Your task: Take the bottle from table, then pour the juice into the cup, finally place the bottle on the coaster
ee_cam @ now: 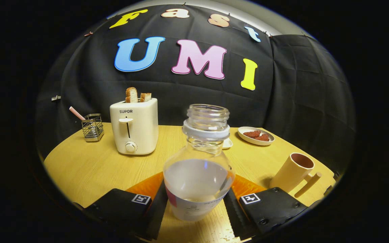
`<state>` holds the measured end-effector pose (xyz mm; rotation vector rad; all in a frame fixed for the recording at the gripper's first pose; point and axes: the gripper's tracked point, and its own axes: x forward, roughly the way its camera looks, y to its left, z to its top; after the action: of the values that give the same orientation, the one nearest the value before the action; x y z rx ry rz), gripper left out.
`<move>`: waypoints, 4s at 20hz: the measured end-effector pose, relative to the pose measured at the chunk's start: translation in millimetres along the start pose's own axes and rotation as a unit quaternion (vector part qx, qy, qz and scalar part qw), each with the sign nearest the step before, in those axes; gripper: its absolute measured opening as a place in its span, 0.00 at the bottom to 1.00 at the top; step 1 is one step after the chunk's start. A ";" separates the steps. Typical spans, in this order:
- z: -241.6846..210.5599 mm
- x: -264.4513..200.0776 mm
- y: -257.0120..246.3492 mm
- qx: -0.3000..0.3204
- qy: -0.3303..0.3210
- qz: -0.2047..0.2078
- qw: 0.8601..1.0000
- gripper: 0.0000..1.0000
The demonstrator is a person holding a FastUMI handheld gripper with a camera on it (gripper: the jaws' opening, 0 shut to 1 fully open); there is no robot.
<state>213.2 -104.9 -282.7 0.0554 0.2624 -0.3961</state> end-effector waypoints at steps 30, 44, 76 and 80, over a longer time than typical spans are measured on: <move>80.7 -46.4 -54.6 0.353 0.077 0.119 0.925 0.72; 83.0 -5.4 -120.9 0.622 0.098 0.063 0.774 0.72; 57.3 54.2 -144.1 0.887 0.159 -0.040 0.432 0.73; 64.6 57.7 -144.2 0.909 0.147 -0.039 0.389 0.73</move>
<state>224.1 -266.1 -235.9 2.4032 0.0431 -0.5982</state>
